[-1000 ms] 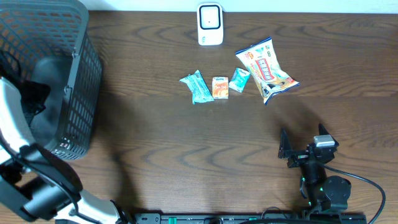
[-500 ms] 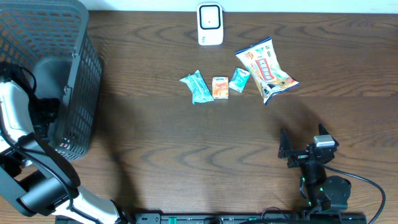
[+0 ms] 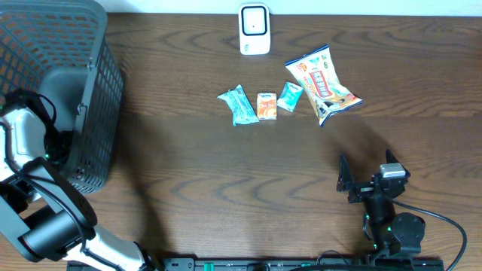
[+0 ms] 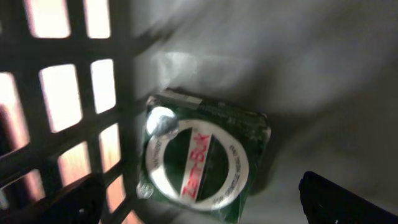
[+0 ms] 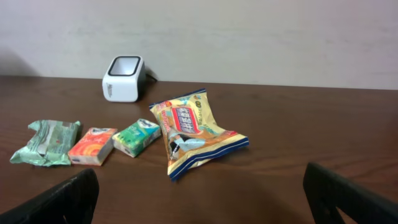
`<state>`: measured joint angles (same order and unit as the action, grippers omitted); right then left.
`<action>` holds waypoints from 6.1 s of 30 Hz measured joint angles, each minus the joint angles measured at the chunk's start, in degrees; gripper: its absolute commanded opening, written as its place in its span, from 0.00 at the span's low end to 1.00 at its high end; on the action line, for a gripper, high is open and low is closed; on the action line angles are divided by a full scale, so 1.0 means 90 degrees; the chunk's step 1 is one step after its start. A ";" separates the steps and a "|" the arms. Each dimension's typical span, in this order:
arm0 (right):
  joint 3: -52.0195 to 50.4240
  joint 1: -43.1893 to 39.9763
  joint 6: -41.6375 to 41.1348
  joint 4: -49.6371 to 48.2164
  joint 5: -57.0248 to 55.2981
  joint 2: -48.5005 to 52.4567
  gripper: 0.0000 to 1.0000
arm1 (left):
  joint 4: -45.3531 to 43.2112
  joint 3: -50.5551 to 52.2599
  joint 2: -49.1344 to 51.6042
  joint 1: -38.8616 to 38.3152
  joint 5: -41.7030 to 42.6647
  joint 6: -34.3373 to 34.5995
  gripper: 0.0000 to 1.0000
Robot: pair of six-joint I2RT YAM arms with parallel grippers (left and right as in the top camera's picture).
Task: Scan the item barcode
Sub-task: 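Grasp the dark green Zam-Buk tin in the basket with the left gripper, then carry the green tin out and set it below the Kleenex pack, then withdraw the left arm to the basket edge and hold it there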
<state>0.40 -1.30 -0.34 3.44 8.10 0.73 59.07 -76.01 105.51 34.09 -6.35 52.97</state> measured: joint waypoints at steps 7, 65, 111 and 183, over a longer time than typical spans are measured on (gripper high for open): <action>0.0000 0.0000 0.0000 0.0000 0.0000 0.0000 0.99 | -0.0656 0.0432 0.0000 0.0000 0.0002 -0.0029 0.98; 0.0000 0.0000 0.0000 0.0000 0.0000 0.0000 0.99 | -0.2640 -0.0736 -0.4556 -0.0668 0.3793 -0.0233 0.57; 0.0000 0.0000 0.0000 -0.0002 0.0000 0.0000 0.99 | -0.2905 -0.0738 0.0597 -0.8051 0.1851 -0.1953 0.98; 0.0000 0.0000 0.0000 0.0000 0.0000 0.0000 0.99 | 0.0182 -0.0758 -0.2572 -0.3500 0.1183 -0.2200 0.98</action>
<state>0.40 -1.30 -0.34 3.44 8.10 0.73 60.71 -82.83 82.37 2.59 4.29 33.17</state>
